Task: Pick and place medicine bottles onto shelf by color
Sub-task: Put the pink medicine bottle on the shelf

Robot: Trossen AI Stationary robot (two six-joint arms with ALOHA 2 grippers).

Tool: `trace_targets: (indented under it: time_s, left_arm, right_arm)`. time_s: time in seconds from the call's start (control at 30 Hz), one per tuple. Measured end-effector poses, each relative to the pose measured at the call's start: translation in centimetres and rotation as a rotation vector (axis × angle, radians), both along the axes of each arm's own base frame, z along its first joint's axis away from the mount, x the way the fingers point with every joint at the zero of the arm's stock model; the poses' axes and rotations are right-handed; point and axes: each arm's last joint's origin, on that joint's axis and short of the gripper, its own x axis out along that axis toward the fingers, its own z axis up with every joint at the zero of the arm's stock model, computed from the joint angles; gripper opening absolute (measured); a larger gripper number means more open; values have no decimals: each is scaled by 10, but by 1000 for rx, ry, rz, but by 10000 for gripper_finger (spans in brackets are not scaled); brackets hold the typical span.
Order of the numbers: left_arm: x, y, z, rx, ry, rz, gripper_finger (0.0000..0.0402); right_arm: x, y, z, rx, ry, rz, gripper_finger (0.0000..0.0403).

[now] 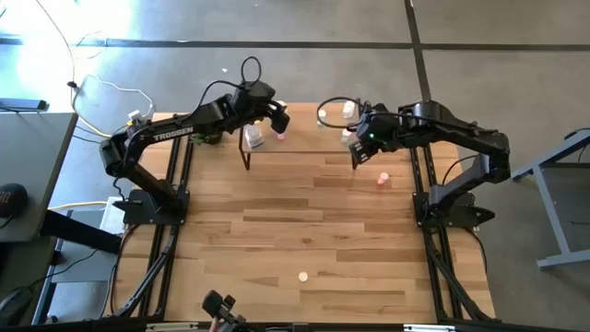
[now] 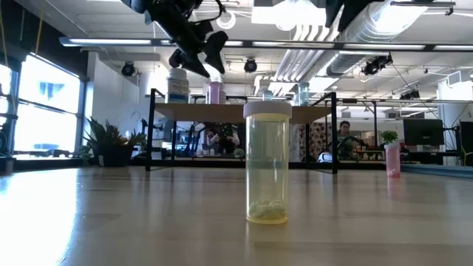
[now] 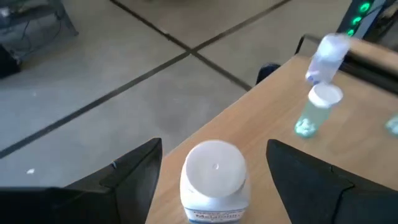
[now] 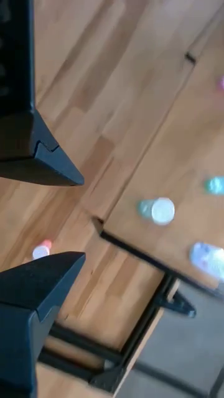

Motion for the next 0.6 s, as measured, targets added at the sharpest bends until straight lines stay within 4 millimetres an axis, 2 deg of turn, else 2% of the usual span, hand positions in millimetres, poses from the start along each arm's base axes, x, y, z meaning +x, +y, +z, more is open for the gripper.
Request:
trace_targets:
  time_s: [0.1,0.23,0.4,0.6]
  left_arm:
    - [-6,-5,12,12,-39,-26,280]
    - [-15,-15,30,20,-103,-87,280]
    - [-29,-32,50,29,-155,-154,280]
    - [-41,-55,65,29,-162,-199,280]
  right_arm:
    - [-1,2,-4,-11,13,-4,174]
    - [-6,3,-25,14,77,-41,174]
    - [-24,6,-53,69,93,-122,174]
    - [-47,9,-82,124,-9,-231,174]
